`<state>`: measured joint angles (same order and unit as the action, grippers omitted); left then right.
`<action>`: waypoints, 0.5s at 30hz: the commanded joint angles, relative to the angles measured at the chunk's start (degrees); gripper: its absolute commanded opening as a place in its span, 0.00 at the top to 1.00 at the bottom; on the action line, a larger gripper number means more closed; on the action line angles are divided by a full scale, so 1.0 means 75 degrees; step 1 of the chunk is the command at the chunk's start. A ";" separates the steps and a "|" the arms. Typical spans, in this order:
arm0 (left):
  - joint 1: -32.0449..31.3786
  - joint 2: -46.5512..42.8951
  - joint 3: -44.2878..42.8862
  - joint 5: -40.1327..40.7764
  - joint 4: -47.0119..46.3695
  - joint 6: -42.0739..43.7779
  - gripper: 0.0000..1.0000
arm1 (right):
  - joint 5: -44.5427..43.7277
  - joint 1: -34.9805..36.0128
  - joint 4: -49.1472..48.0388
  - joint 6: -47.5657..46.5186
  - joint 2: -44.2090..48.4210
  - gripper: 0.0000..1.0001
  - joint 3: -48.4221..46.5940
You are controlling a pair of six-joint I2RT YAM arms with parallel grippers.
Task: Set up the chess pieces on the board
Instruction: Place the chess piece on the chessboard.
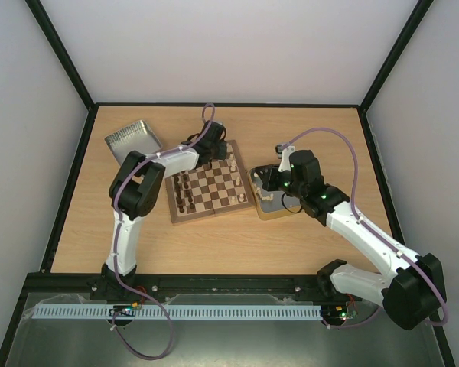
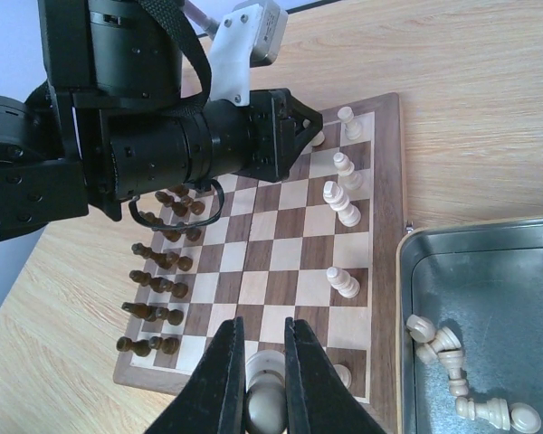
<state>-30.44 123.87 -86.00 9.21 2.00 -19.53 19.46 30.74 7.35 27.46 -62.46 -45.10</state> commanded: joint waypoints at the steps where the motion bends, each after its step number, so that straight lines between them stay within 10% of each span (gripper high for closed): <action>1: 0.0071 0.0276 -0.0165 0.0043 -0.0033 0.0027 0.91 | -0.0122 0.0028 -0.0049 0.0076 0.0160 0.98 0.0099; 15: 0.0163 0.0266 -0.0197 -0.0440 -0.0020 -0.0015 0.82 | -0.0169 0.0026 -0.0031 0.0100 0.0107 0.98 0.0058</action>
<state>-29.93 124.81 -86.41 7.22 1.58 -19.51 19.14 30.74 7.38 27.70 -62.46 -45.10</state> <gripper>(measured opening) 0.183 0.067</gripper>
